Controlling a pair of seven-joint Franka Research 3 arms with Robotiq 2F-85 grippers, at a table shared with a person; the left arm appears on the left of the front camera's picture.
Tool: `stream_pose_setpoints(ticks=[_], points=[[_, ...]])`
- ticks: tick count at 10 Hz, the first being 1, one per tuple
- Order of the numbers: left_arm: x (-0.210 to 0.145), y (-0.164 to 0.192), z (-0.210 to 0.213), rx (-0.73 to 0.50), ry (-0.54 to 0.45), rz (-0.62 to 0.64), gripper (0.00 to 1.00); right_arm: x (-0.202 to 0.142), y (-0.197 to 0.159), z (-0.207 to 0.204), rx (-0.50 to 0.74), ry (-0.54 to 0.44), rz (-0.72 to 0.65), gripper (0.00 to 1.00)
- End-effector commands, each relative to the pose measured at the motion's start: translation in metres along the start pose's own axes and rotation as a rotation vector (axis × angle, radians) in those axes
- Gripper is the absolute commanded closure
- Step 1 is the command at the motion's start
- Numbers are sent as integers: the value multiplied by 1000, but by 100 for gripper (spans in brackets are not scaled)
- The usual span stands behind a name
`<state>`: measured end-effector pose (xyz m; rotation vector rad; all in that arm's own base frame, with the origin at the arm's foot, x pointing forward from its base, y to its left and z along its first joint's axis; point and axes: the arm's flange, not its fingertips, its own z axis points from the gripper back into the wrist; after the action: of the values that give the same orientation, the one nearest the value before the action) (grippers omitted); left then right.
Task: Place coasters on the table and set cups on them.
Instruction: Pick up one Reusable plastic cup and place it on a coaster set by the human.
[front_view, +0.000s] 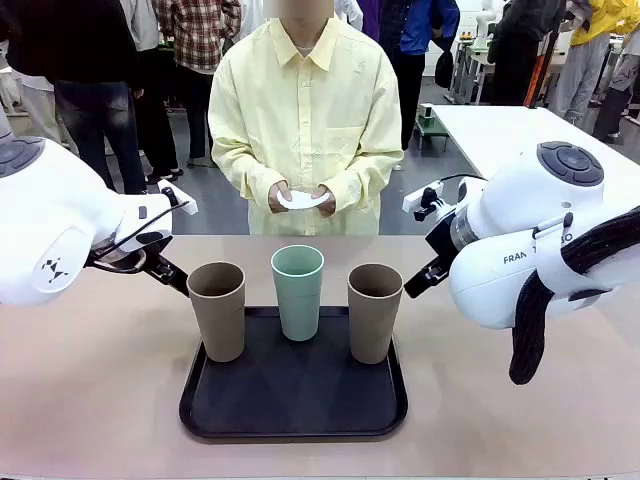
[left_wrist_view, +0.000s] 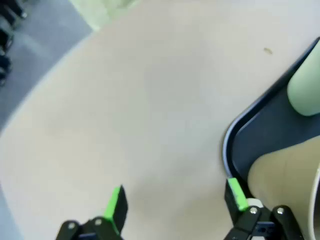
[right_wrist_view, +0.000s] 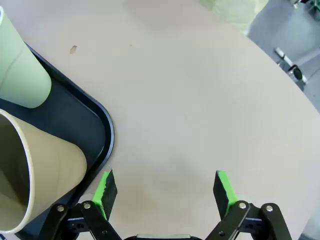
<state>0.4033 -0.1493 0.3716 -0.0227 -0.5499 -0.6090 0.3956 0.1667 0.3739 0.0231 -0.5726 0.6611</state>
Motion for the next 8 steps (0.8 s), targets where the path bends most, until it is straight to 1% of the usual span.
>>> stream_pose_setpoints(ticks=[1, 8], points=[[0, 0, 0, 0, 0, 0, 0, 0, 0, 0, 0, 0, 0, 0], [0, 0, 0, 0, 0, 0, 0, 0, 0, 0, 0, 0, 0, 0]])
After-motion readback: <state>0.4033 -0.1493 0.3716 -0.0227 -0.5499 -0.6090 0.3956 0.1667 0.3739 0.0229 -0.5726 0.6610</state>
